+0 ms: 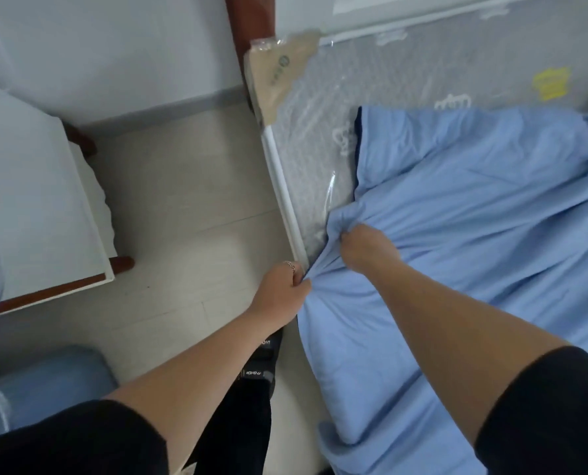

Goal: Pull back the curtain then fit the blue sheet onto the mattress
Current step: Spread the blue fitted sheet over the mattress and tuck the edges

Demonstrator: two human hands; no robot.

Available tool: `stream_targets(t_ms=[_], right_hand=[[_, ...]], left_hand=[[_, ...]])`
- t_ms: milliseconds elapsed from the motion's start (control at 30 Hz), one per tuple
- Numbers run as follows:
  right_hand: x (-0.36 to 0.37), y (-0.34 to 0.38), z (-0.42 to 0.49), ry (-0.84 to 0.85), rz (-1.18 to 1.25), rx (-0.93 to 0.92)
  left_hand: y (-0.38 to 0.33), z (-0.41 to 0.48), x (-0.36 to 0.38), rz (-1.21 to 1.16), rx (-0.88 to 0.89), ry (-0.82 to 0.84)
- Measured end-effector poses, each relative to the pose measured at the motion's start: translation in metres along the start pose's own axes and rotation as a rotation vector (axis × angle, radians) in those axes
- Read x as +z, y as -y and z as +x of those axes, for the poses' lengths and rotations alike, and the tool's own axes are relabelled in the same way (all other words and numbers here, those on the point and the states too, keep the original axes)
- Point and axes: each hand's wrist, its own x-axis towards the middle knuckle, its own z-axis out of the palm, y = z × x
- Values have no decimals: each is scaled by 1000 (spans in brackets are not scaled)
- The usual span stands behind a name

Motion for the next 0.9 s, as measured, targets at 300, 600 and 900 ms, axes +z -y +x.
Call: stream_targets(t_ms=[300,600,900], right_hand=[[-4,110,-41,-166,353,-330],[9,164,-22,44,64,-433],[-33,112,-45,77,398,-377]], left_hand=[[12,-8,-67,-298,-138,-240],[53,9,-95,-265,-287,-432],[24,17,-85,-171,-404,-366]])
